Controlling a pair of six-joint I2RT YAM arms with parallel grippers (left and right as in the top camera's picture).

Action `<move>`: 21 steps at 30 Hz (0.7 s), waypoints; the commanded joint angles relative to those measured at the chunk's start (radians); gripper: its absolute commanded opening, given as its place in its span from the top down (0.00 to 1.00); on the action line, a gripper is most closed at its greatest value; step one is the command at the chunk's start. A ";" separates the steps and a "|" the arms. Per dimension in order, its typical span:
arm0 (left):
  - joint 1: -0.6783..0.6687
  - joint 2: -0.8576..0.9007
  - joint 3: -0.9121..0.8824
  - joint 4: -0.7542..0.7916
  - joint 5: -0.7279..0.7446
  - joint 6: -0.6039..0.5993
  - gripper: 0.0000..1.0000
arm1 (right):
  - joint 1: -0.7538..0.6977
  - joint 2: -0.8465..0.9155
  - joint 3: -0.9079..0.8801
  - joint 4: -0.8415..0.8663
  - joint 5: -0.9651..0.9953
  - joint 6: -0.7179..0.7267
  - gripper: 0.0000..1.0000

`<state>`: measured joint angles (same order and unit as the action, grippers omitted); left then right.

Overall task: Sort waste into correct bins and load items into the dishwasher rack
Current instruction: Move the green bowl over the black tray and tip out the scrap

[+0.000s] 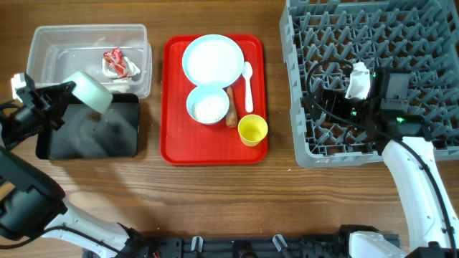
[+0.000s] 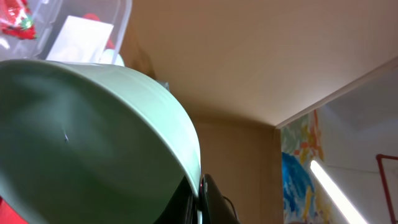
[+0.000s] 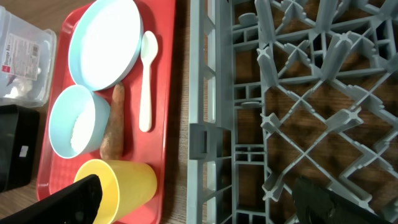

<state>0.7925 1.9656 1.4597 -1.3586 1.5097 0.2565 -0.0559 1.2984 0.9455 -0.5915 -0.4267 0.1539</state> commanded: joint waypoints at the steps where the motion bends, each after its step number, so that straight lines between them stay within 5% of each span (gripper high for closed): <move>1: 0.004 0.004 0.010 0.008 0.065 0.002 0.96 | -0.002 0.007 0.021 -0.003 -0.016 0.006 0.00; 11: -0.098 -0.061 0.010 0.000 0.017 0.058 0.96 | -0.002 0.007 0.021 0.000 -0.016 0.006 0.00; 21: -0.519 -0.196 0.010 0.034 -0.336 0.118 0.96 | -0.002 0.007 0.021 0.000 -0.016 0.006 0.00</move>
<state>0.4244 1.8156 1.4597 -1.3266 1.3762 0.3355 -0.0563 1.2980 0.9455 -0.5907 -0.4267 0.1539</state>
